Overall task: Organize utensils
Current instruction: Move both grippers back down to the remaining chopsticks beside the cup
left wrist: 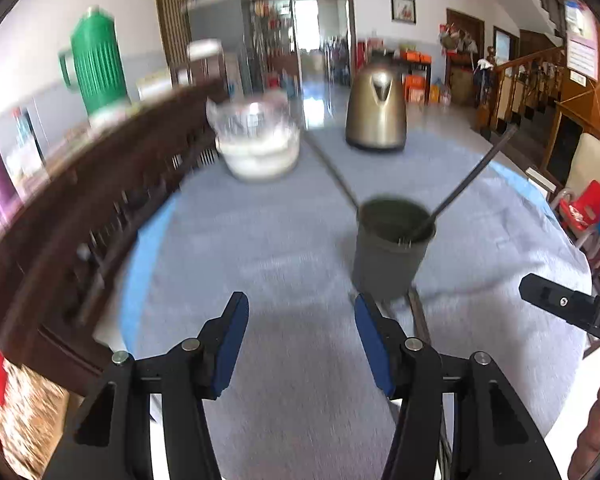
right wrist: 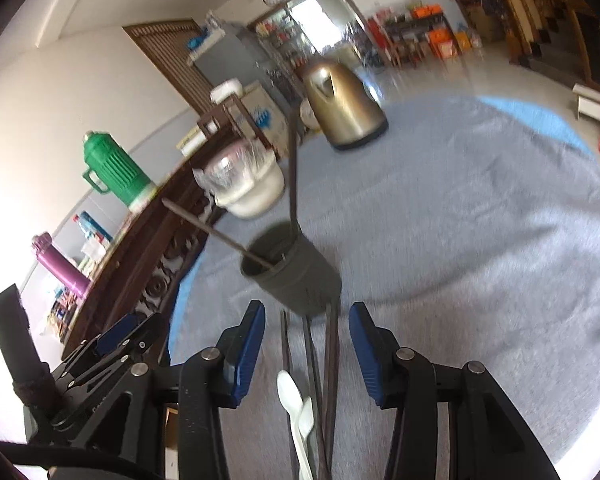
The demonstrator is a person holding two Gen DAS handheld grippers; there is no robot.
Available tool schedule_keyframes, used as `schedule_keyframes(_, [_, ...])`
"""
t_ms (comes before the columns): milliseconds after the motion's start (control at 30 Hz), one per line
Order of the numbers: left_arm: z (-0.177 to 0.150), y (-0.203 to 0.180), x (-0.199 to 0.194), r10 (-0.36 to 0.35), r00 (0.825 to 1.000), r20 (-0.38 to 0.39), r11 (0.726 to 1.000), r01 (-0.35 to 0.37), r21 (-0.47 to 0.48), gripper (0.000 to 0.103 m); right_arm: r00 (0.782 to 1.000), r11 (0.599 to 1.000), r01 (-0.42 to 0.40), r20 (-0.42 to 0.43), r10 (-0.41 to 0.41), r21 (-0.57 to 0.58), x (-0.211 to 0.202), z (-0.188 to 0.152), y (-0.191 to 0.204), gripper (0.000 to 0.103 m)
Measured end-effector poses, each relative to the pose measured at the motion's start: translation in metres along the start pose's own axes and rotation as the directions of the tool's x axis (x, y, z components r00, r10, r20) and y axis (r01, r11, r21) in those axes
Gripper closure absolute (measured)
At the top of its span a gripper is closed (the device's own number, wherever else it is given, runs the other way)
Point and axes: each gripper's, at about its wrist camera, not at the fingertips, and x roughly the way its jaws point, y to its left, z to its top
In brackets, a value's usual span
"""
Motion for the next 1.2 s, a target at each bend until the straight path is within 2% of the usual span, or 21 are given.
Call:
schedule_keyframes(100, [-0.013, 0.010, 0.020, -0.050, 0.995, -0.082, 0.998, 0.046, -0.048, 0.047, 0.997, 1.000, -0.009, -0.077, 0.010, 0.010, 0.019, -0.009, -0.008, 0.063])
schedule_keyframes(267, [-0.030, 0.019, 0.045, -0.135, 0.975, -0.177, 0.987, 0.115, -0.115, 0.047, 0.980, 1.000, 0.003, -0.199, 0.003, 0.030, 0.056, -0.027, -0.020, 0.065])
schedule_keyframes(400, [-0.038, 0.022, 0.055, -0.176, 0.961, -0.214, 0.978, 0.146, -0.149, 0.047, 0.964, 0.999, 0.046, -0.261, -0.045, -0.003, 0.082, -0.039, -0.021, 0.070])
schedule_keyframes(533, [-0.044, 0.021, 0.063, -0.184, 0.954, -0.235, 0.976, 0.150, -0.156, 0.047, 0.946, 0.997, 0.074, -0.317, -0.071, -0.002, 0.103, -0.051, -0.026, 0.071])
schedule_keyframes(667, [-0.047, 0.020, 0.071, -0.184, 0.949, -0.257, 0.976, 0.146, -0.160, 0.047, 0.946, 0.993, 0.099, -0.304, -0.113, -0.063, 0.109, -0.053, -0.017, 0.072])
schedule_keyframes(767, [-0.048, 0.019, 0.074, -0.179, 0.947, -0.267, 0.978, 0.140, -0.157, 0.047, 0.941, 0.984, 0.135, -0.295, -0.164, -0.115, 0.111, -0.054, -0.011, 0.078])
schedule_keyframes(933, [-0.045, 0.018, 0.078, -0.174, 0.947, -0.269, 0.979, 0.138, -0.149, 0.047, 0.936, 0.975, 0.181, -0.281, -0.212, -0.132, 0.106, -0.049, -0.014, 0.078])
schedule_keyframes(1000, [-0.041, 0.017, 0.081, -0.175, 0.947, -0.268, 0.980, 0.141, -0.141, 0.047, 0.925, 0.960, 0.235, -0.271, -0.269, -0.151, 0.105, -0.046, -0.021, 0.082])
schedule_keyframes(1100, [-0.035, 0.014, 0.086, -0.175, 0.948, -0.264, 0.981, 0.146, -0.128, 0.047, 0.932, 0.977, 0.201, -0.293, -0.215, -0.076, 0.103, -0.041, -0.033, 0.081])
schedule_keyframes(1167, [-0.031, 0.014, 0.089, -0.184, 0.947, -0.263, 0.979, 0.153, -0.132, 0.047, 0.952, 0.991, 0.134, -0.276, -0.133, -0.018, 0.098, -0.034, -0.038, 0.080])
schedule_keyframes(1200, [-0.029, 0.013, 0.091, -0.190, 0.946, -0.264, 0.978, 0.159, -0.135, 0.047, 0.956, 0.992, 0.123, -0.266, -0.123, -0.016, 0.098, -0.031, -0.036, 0.080])
